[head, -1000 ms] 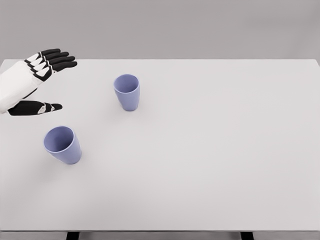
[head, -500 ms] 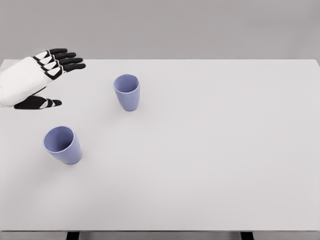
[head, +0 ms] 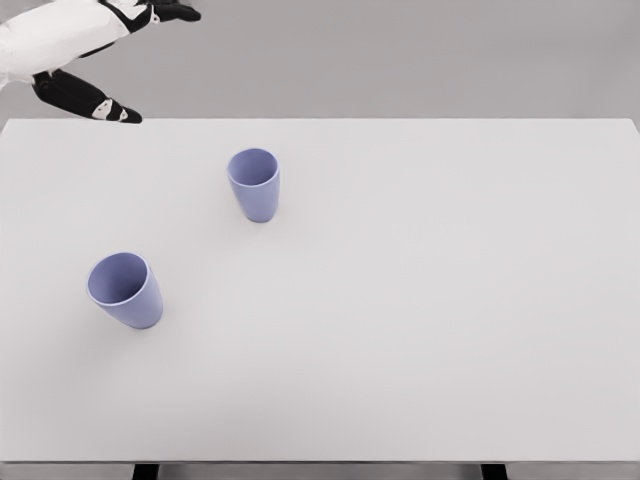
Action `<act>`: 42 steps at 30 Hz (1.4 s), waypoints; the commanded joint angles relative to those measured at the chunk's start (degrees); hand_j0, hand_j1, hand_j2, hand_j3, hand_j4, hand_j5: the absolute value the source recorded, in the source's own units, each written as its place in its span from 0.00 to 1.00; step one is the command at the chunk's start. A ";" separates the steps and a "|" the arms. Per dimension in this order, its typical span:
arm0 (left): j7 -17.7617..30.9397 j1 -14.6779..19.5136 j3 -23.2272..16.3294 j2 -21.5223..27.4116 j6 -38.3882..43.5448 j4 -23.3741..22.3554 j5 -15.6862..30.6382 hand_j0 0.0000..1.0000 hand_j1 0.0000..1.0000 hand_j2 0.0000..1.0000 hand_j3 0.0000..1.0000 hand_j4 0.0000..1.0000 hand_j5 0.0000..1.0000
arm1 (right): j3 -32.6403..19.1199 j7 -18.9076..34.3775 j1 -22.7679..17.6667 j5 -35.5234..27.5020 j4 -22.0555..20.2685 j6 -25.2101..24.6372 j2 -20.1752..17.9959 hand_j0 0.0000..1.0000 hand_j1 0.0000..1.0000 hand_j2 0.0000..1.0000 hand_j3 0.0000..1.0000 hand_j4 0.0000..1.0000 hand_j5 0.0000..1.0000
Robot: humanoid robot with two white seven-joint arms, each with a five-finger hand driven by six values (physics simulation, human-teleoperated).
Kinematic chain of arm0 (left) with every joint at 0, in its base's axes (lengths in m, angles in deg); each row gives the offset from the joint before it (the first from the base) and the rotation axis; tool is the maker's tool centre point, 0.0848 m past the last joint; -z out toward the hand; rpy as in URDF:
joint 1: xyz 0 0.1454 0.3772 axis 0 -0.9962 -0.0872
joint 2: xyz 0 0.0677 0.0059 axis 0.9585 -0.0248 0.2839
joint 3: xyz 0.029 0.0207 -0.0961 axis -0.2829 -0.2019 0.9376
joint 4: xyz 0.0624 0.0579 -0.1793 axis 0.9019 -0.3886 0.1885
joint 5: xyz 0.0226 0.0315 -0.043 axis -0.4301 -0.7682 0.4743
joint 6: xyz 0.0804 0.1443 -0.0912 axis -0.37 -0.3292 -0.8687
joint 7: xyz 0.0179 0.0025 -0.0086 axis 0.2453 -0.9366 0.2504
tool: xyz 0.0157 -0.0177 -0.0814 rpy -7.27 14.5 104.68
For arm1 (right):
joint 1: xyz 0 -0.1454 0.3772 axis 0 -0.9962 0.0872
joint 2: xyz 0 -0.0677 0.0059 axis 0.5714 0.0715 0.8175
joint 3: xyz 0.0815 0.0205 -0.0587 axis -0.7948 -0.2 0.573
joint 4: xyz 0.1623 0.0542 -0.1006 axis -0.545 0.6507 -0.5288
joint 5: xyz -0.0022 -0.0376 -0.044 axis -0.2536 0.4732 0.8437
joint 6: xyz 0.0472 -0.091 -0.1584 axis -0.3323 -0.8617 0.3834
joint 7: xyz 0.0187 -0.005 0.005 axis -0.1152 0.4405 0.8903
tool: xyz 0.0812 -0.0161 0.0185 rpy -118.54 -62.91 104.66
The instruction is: Place the right cup on the left cup with left arm
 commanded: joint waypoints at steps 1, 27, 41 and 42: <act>0.22 0.09 -3.77 -2.48 2.73 -4.51 -1.51 1.00 1.00 1.00 1.00 1.00 1.00 | 0.00 0.01 0.00 0.08 0.00 0.00 0.00 1.00 1.00 1.00 1.00 1.00 1.00; 0.22 33.58 -55.63 -8.10 2.82 -22.09 9.82 1.00 1.00 1.00 1.00 1.00 1.00 | 0.00 0.01 0.00 0.00 0.00 0.00 0.00 1.00 1.00 1.00 1.00 1.00 1.00; 0.22 33.05 -57.04 -11.01 9.32 -27.01 10.71 1.00 1.00 1.00 1.00 1.00 1.00 | 0.00 0.01 0.00 0.00 0.00 0.00 0.00 1.00 1.00 1.00 1.00 1.00 1.00; 0.22 32.96 -57.04 -11.09 9.41 -27.19 10.70 1.00 1.00 1.00 1.00 1.00 1.00 | 0.00 0.01 0.00 0.00 0.00 0.00 0.00 1.00 1.00 1.00 1.00 1.00 1.00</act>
